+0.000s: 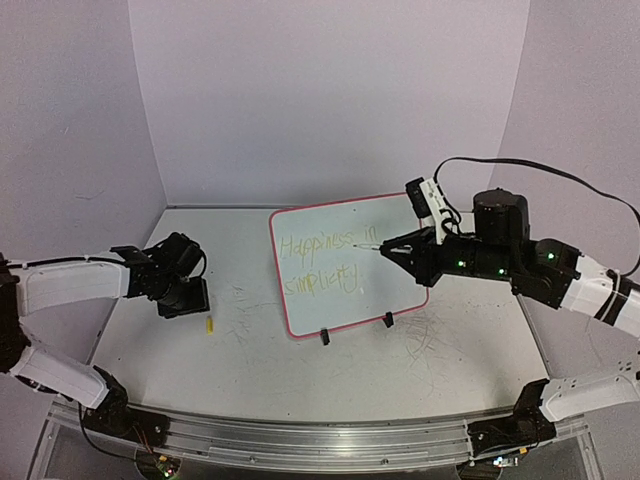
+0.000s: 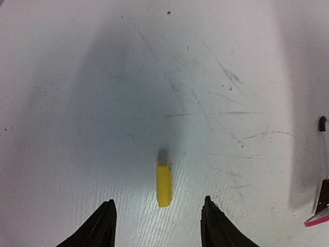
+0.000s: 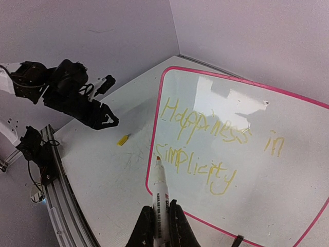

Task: Write a sentence on the whiteboard
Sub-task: Pick up the pen cap from the center of the board.

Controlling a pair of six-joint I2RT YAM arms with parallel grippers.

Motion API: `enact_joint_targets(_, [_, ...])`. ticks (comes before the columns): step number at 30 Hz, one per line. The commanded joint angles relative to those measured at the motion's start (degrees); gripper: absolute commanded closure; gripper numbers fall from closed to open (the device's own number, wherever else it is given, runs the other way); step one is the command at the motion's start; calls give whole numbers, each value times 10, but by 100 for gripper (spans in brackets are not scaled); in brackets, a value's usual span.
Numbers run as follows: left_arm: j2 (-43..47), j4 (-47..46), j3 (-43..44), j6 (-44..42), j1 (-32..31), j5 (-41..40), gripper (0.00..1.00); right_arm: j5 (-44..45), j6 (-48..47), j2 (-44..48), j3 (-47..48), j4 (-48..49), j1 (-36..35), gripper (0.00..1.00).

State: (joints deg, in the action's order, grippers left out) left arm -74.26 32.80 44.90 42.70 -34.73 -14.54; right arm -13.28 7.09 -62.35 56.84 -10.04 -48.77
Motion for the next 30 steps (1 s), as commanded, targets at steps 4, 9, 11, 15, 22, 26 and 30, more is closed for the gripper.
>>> enact_joint_targets(4, [-129,-47,32,-44,10,98,46,12,5,29,-34,19,2,100])
enact_joint_targets(9, [-175,-54,30,-49,11,61,51,9,7,31,-44,28,2,100])
enact_joint_targets(11, [-196,-58,37,-50,11,61,54,8,4,27,-43,28,2,100])
enact_joint_targets(15, [-220,-57,47,-57,11,56,61,10,3,27,-45,29,2,100])
enact_joint_targets(22, [-220,-49,33,-64,7,53,85,14,6,33,-57,36,2,100])
enact_joint_targets(26, [-199,-47,25,-63,1,55,94,13,4,21,-52,39,2,100])
enact_joint_targets(30, [-138,-29,21,-56,-6,51,98,16,2,15,-47,41,2,100])
